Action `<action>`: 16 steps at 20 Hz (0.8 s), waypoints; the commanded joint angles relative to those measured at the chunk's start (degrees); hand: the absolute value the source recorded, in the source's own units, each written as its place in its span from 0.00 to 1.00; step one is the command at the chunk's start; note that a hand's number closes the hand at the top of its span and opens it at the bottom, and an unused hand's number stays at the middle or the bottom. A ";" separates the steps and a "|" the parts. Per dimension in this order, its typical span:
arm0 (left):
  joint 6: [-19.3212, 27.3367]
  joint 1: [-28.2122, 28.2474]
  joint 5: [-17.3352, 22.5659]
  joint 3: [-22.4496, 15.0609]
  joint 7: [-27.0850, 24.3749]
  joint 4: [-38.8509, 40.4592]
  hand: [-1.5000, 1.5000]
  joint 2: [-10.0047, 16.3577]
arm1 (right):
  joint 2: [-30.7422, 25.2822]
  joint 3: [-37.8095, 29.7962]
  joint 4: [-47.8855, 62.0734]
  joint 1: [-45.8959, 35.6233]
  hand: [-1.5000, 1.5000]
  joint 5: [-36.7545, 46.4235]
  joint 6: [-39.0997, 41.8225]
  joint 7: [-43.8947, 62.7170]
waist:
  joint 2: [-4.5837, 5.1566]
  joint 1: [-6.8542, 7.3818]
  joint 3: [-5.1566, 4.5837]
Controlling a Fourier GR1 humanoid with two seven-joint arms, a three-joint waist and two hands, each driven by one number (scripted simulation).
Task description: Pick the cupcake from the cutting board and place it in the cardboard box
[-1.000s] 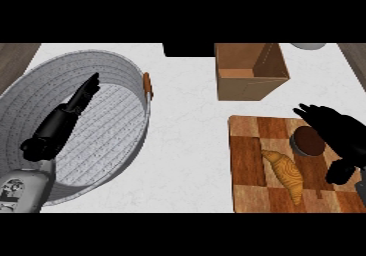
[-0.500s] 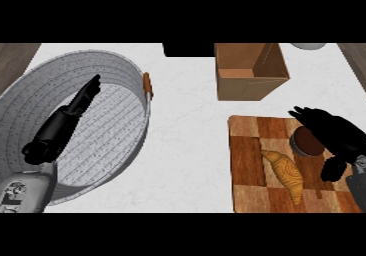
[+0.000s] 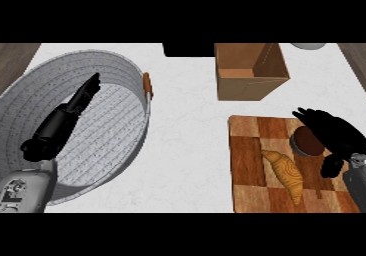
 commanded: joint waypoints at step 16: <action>-1.57 0.09 -2.10 1.18 1.15 -1.20 0.50 -2.00 | 3.88 -0.46 10.67 -2.63 1.00 5.10 -20.53 -14.37 | 0.01 0.00 0.00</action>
